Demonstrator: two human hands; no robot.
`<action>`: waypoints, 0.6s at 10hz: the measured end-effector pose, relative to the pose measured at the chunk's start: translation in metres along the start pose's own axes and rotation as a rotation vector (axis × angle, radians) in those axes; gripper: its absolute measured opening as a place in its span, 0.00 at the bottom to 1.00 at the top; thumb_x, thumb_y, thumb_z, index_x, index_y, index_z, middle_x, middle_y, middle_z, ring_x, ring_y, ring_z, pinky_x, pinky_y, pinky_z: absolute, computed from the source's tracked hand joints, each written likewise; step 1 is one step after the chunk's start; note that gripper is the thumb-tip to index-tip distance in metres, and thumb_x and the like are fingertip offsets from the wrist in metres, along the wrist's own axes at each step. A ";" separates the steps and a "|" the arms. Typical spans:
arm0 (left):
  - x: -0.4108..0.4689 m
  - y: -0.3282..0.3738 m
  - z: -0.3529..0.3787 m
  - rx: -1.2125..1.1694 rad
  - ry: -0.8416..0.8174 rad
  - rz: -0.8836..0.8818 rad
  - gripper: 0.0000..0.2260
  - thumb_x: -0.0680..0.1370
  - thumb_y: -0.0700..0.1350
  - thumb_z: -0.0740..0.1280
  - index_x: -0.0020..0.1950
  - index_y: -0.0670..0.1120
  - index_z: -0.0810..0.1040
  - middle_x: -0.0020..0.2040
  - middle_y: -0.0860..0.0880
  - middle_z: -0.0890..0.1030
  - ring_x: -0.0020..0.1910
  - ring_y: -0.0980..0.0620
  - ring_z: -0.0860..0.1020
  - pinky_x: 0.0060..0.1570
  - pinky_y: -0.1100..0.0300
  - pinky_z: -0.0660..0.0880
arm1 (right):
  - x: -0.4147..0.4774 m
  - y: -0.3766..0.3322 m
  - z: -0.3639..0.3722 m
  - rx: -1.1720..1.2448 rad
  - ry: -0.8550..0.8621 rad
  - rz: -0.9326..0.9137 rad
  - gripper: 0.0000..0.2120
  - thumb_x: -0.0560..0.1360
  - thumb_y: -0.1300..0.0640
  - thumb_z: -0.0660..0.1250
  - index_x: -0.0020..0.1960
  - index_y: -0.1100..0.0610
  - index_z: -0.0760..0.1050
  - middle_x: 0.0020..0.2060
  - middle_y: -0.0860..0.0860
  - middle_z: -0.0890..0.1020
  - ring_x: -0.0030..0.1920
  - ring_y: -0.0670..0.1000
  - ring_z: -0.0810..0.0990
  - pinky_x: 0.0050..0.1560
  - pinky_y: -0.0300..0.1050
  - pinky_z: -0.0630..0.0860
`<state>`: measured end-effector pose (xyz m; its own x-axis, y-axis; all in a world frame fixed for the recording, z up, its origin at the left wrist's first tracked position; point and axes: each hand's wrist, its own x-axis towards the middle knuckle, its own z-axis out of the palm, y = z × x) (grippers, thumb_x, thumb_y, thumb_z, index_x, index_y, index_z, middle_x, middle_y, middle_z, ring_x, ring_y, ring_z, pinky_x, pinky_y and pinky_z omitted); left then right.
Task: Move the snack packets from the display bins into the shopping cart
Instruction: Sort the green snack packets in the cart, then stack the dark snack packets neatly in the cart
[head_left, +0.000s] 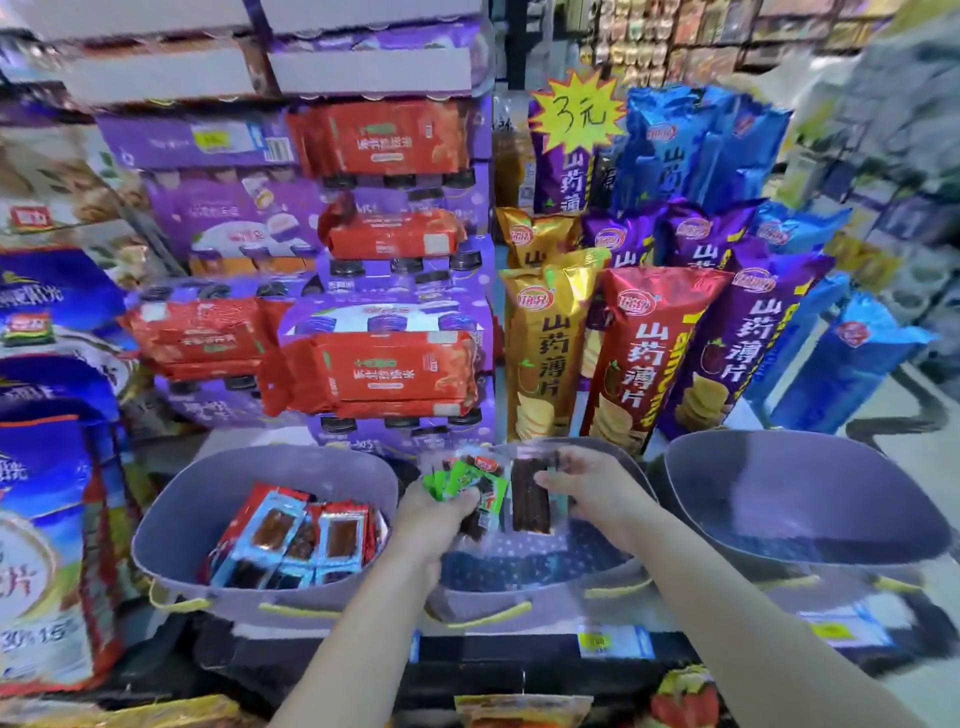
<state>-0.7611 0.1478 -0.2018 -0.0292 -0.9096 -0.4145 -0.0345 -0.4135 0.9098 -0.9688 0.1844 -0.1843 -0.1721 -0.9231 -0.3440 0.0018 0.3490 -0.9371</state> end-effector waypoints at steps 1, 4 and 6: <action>0.020 -0.005 0.012 0.046 -0.022 -0.034 0.06 0.80 0.33 0.71 0.53 0.42 0.81 0.54 0.38 0.85 0.52 0.42 0.84 0.59 0.41 0.81 | 0.019 0.005 0.004 -0.020 0.019 0.128 0.12 0.77 0.64 0.73 0.60 0.56 0.82 0.52 0.56 0.88 0.54 0.57 0.87 0.59 0.63 0.82; 0.072 -0.029 0.029 0.381 -0.111 -0.271 0.17 0.81 0.35 0.71 0.68 0.32 0.77 0.64 0.32 0.82 0.63 0.35 0.83 0.63 0.39 0.80 | 0.068 0.037 0.011 -0.303 0.033 0.415 0.20 0.73 0.62 0.79 0.62 0.57 0.78 0.63 0.60 0.82 0.63 0.61 0.80 0.64 0.63 0.79; 0.099 -0.044 0.038 0.804 -0.175 -0.301 0.27 0.82 0.45 0.72 0.79 0.39 0.70 0.75 0.44 0.76 0.71 0.47 0.78 0.68 0.56 0.74 | 0.084 0.047 0.008 -0.485 -0.047 0.508 0.23 0.76 0.62 0.76 0.69 0.57 0.75 0.65 0.59 0.79 0.61 0.60 0.77 0.59 0.53 0.78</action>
<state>-0.8005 0.0777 -0.2830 -0.0560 -0.7200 -0.6917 -0.7570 -0.4211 0.4997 -0.9757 0.1219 -0.2581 -0.2233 -0.6287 -0.7449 -0.3710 0.7615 -0.5315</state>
